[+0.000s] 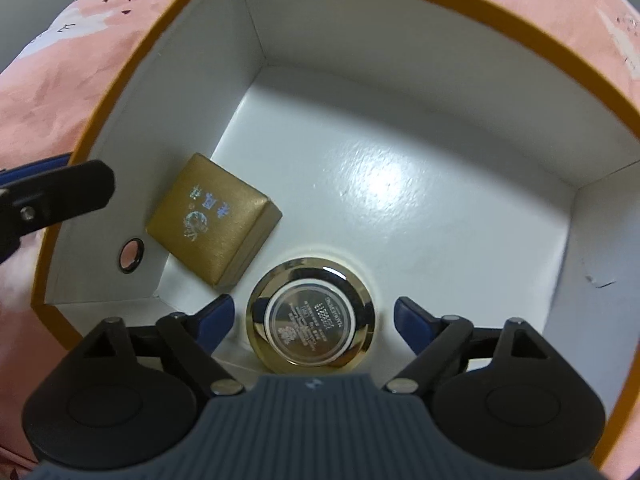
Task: Organize rigid objects
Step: 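Open both grippers to release the gold box and jar inside the box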
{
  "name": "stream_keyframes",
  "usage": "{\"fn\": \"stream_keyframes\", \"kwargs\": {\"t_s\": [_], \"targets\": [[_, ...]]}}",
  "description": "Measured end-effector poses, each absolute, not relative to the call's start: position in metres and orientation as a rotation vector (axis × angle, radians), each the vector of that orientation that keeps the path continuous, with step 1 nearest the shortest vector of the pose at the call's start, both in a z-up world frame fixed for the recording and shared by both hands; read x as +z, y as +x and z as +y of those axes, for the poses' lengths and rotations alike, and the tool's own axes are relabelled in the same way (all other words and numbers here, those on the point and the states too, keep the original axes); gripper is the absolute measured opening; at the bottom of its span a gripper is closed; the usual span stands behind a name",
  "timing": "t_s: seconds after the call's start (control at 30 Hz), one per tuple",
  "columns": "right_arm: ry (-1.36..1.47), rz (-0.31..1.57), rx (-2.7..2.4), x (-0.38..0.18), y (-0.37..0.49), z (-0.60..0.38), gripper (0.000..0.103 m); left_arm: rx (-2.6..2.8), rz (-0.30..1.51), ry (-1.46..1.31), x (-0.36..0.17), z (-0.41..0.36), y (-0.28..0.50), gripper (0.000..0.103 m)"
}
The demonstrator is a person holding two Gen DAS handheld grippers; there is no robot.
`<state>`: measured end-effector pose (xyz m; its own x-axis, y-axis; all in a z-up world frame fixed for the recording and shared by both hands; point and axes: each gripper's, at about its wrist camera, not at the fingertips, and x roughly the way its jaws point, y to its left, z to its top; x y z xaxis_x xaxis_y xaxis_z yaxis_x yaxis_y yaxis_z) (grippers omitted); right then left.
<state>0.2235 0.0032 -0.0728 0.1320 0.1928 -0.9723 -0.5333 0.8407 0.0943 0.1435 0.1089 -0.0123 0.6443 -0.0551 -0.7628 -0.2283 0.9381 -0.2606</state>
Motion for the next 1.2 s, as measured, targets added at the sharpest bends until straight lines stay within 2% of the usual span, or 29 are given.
{"fn": "stream_keyframes", "kwargs": {"t_s": [0.1,0.17,0.23,0.33,0.6,0.97,1.2], "targets": [[-0.286,1.306,0.549,-0.064,0.224,0.003,0.085,0.092,0.869,-0.378,-0.011,0.115,0.144,0.026],[-0.258,1.276,0.563,-0.057,0.225,0.003,0.075,0.095,0.861,-0.396,-0.008,0.12,0.144,0.026],[-0.218,1.258,0.575,-0.053,0.228,0.004,0.06,0.094,0.846,-0.408,-0.004,0.125,0.143,0.026],[-0.158,1.228,0.579,-0.05,0.236,0.009,0.046,0.07,0.833,-0.46,-0.001,0.133,0.145,0.025],[-0.052,1.237,0.638,-0.06,0.261,0.033,0.027,0.062,0.843,-0.497,-0.003,0.139,0.15,0.022],[-0.112,1.281,0.839,-0.069,0.242,0.049,0.026,0.042,0.864,-0.526,-0.007,0.14,0.15,0.022],[-0.169,1.262,0.899,-0.066,0.229,0.056,0.029,0.046,0.864,-0.526,-0.005,0.139,0.147,0.022]]}}
